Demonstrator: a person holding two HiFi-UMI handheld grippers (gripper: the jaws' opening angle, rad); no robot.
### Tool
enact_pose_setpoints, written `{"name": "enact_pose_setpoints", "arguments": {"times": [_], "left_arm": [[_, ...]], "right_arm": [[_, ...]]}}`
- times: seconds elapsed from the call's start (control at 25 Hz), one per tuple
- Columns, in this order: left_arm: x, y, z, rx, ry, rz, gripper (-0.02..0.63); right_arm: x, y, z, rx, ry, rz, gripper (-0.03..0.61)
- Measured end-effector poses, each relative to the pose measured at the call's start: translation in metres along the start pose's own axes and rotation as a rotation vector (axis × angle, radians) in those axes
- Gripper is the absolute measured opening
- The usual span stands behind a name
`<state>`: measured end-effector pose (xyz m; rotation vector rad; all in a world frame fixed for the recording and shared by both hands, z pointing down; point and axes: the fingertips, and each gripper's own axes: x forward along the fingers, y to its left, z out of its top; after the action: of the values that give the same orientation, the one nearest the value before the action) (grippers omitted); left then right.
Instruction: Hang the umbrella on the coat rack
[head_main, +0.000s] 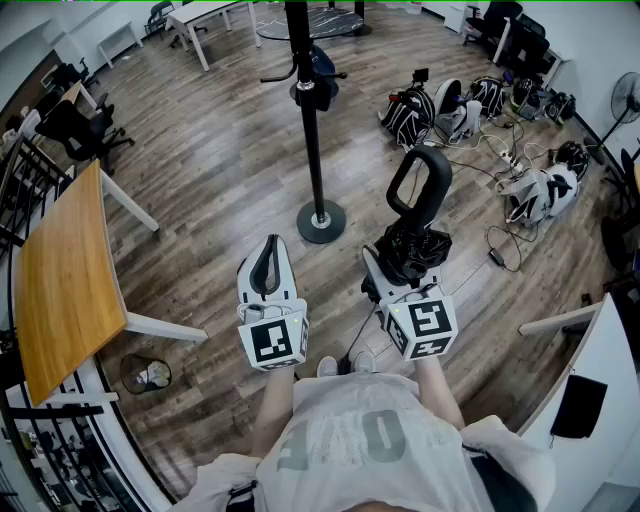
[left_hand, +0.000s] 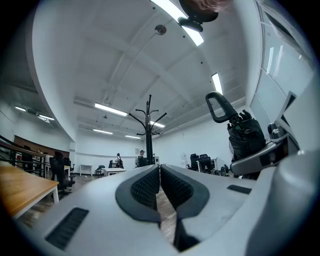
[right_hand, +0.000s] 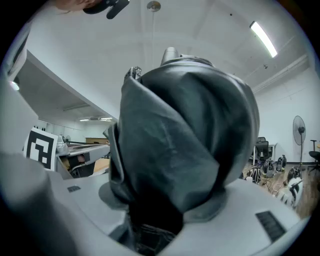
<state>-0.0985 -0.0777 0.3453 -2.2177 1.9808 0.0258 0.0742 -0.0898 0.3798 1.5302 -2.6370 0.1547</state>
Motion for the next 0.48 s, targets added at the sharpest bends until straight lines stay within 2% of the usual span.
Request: {"name": "enact_pose_setpoints", "arguments": {"times": [0.24,0.48], "left_arm": [[-0.001,0.004,-0.004,-0.002,0.003,0.004,0.034],[-0.008,0.012,-0.013,-0.001,0.024,0.026,0.034]], "right_arm": [[-0.003,-0.003,-0.003,0.006,-0.004,-0.011,0.275],[-0.005,0.006,-0.013,0.047,0.016,0.050,0.275]]}}
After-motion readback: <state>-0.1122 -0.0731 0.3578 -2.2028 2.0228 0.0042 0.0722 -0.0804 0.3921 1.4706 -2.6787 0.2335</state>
